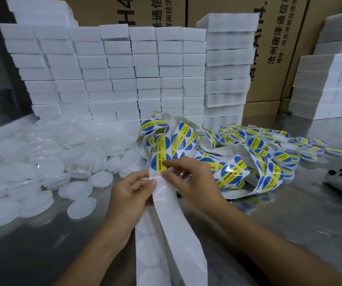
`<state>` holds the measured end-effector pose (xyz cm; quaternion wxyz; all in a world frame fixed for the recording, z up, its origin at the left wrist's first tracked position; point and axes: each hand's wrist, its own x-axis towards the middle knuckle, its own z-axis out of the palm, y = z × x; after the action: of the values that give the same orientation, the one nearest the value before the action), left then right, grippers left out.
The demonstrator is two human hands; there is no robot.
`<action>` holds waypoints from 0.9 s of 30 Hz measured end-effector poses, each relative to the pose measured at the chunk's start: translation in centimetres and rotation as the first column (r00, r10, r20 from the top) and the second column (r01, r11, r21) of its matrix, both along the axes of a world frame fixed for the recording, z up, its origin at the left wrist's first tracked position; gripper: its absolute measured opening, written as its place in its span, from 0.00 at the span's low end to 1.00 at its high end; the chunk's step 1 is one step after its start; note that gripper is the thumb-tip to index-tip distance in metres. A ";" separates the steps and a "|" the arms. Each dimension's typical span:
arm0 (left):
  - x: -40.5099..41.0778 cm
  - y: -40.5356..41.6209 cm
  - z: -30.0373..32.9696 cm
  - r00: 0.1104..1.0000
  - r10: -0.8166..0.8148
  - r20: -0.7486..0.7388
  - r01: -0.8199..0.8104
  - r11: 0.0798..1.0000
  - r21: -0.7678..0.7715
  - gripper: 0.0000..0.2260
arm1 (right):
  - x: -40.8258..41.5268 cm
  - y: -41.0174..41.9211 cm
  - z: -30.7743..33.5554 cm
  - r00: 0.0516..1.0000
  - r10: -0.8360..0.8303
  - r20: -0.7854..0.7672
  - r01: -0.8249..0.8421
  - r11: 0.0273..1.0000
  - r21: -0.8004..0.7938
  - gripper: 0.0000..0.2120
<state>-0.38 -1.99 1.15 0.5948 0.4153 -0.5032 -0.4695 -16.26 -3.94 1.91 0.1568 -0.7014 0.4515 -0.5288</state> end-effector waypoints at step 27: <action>1.2 -0.8 -1.7 0.562 0.453 0.692 -0.350 0.888 -0.297 0.15 | -1.0 -0.2 2.1 0.611 0.095 0.786 -0.365 0.915 0.173 0.03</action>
<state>0.78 -2.82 -0.57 0.4515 0.6354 -0.6217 -0.0767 -17.23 -4.17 4.06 0.5099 -0.4302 0.3262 -0.6697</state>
